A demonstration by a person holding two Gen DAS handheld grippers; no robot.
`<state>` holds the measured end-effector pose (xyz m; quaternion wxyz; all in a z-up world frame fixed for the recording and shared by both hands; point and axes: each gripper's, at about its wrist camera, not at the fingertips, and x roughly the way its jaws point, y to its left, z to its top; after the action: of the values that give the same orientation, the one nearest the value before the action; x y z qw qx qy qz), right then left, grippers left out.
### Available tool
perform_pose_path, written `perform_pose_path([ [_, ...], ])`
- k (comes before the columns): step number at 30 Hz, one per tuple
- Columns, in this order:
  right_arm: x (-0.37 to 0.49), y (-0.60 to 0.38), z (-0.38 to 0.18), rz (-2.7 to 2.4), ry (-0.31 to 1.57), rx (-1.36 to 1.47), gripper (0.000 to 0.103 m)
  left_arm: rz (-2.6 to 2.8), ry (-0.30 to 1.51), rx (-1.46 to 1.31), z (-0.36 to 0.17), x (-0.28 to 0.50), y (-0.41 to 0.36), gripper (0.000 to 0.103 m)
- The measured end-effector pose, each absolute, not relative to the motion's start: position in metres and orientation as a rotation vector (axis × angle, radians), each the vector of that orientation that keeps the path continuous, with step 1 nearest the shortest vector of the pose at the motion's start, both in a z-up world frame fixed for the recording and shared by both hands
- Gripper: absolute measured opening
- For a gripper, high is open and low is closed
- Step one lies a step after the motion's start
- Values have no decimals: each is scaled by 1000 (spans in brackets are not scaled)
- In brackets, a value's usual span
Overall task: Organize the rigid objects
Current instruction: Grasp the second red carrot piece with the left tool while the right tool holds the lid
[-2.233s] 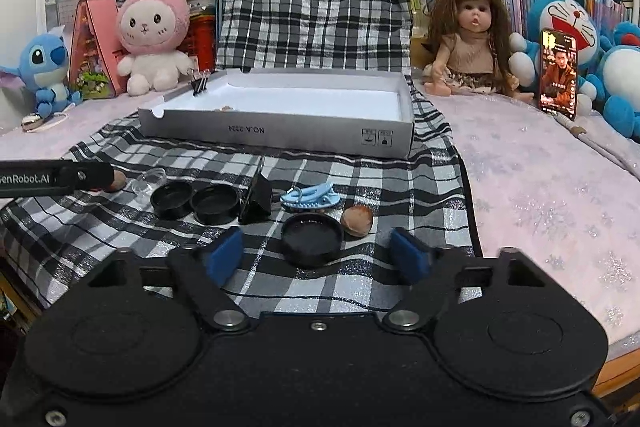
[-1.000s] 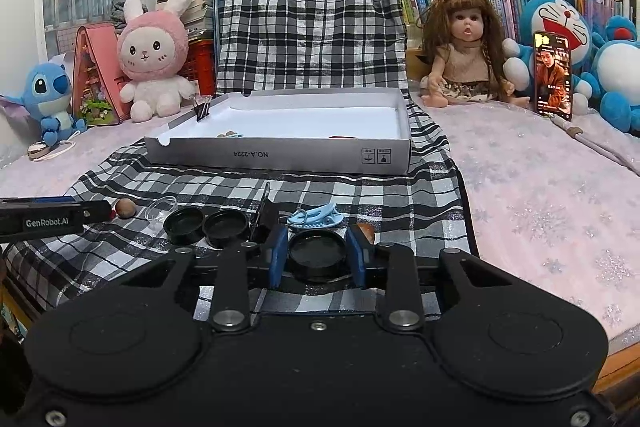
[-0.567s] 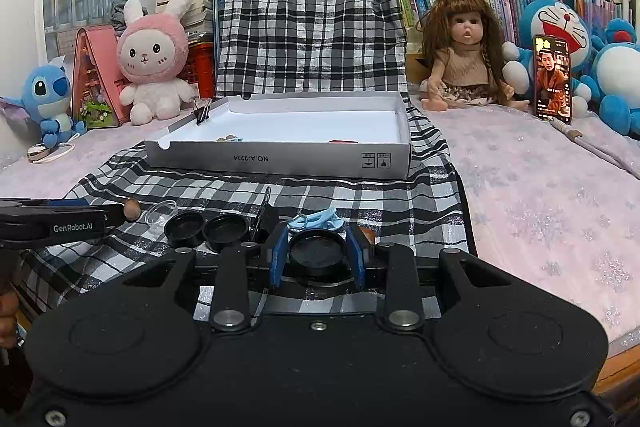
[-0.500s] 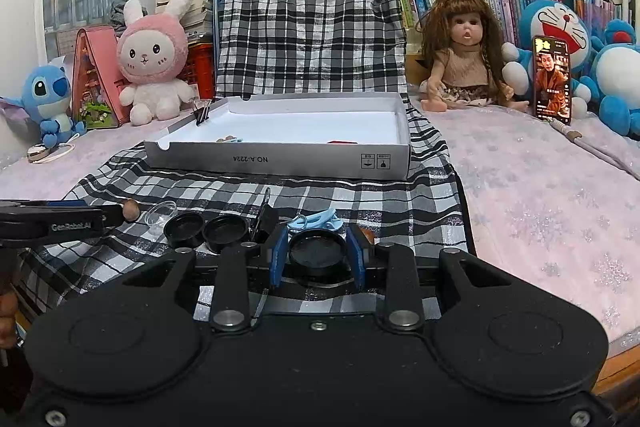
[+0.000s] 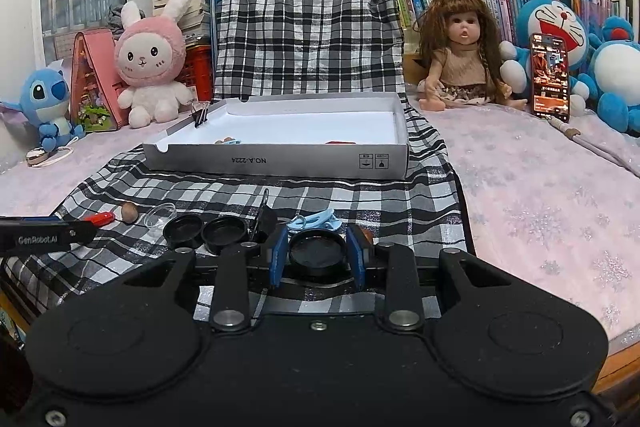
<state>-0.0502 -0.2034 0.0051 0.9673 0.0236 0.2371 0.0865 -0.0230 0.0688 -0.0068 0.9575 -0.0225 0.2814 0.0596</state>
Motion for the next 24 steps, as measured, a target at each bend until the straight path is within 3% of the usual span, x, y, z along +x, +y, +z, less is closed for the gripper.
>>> perform_pose_path([
  [5,-51,-203,6,173,478,50,31,146,567,-12,-7,-14,70,59],
  [16,-51,-203,6,174,479,52,31,62,537,-85,-1,-16,69,73],
  [24,-52,-201,6,174,477,50,31,50,541,-78,-9,-8,57,73],
])
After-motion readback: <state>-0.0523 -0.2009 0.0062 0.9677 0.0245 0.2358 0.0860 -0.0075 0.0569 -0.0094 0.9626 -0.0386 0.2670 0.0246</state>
